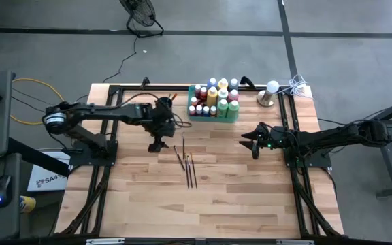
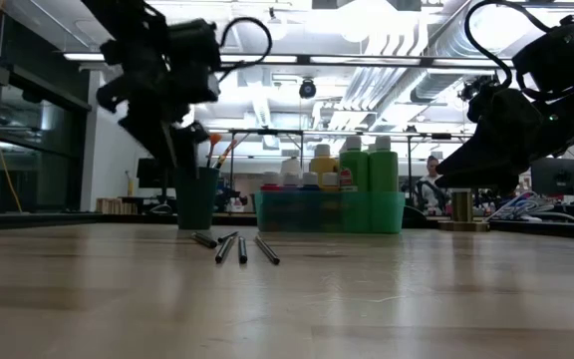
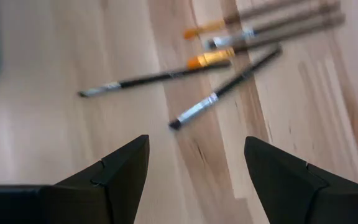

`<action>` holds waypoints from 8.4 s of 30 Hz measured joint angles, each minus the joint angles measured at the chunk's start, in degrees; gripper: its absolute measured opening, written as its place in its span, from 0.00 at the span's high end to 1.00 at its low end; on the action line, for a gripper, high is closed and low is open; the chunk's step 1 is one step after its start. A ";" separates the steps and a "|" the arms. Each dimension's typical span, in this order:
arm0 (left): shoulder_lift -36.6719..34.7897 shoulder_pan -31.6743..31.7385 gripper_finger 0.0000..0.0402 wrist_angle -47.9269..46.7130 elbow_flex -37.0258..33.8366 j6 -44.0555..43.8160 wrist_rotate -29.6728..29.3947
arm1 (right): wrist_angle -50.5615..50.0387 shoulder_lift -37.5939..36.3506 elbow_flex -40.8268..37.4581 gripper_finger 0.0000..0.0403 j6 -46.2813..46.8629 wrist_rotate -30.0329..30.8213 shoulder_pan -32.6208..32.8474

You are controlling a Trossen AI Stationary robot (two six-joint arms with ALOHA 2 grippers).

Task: Pick & Place Paint Supplies
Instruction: Put the silver black paint brush into the blue cup

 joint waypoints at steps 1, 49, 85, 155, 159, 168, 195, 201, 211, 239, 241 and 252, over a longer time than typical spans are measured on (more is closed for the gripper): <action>0.93 0.02 0.35 -0.15 -0.08 1.39 0.11 | 0.01 0.00 0.00 0.54 0.00 0.00 0.00; 12.85 0.09 0.69 28.60 -14.68 9.76 3.35 | -0.02 0.00 -0.02 0.54 0.00 -0.13 0.00; 1.87 -2.39 1.00 -12.22 0.76 -2.37 -10.46 | -0.04 -0.02 -0.02 0.54 0.00 -0.15 0.00; 12.17 1.62 0.78 -40.29 33.17 19.95 -74.30 | -0.04 -0.02 0.00 0.54 0.00 -0.15 0.00; 10.47 0.86 0.78 -40.90 34.81 12.36 -70.07 | -0.04 -0.02 -0.02 0.54 0.00 -0.14 0.00; 5.03 -0.89 0.81 -38.52 34.33 1.84 -43.83 | -0.04 -0.02 -0.02 0.54 0.00 -0.15 0.00; 6.84 -15.26 1.00 27.67 -8.44 1.90 -49.78 | -0.02 -0.02 -0.01 0.54 0.00 -0.15 0.00; 10.70 -10.10 1.00 32.07 -8.43 1.98 -47.24 | -0.02 -0.02 -0.02 0.54 0.00 -0.15 0.00; 12.15 -2.23 1.00 33.54 -8.43 2.00 -42.30 | -0.02 -0.02 0.00 0.54 0.00 -0.15 0.00; 15.68 -1.82 1.00 36.88 -4.58 9.00 -36.91 | -0.03 -0.02 0.00 0.54 0.00 -0.15 0.00; 17.31 -1.82 1.00 33.80 -3.25 9.05 -38.00 | -0.04 -0.02 -0.01 0.54 0.00 -0.15 0.00; 21.05 -1.82 1.00 33.15 0.84 9.01 -41.90 | 0.28 -0.03 -0.01 0.54 0.00 -0.15 0.00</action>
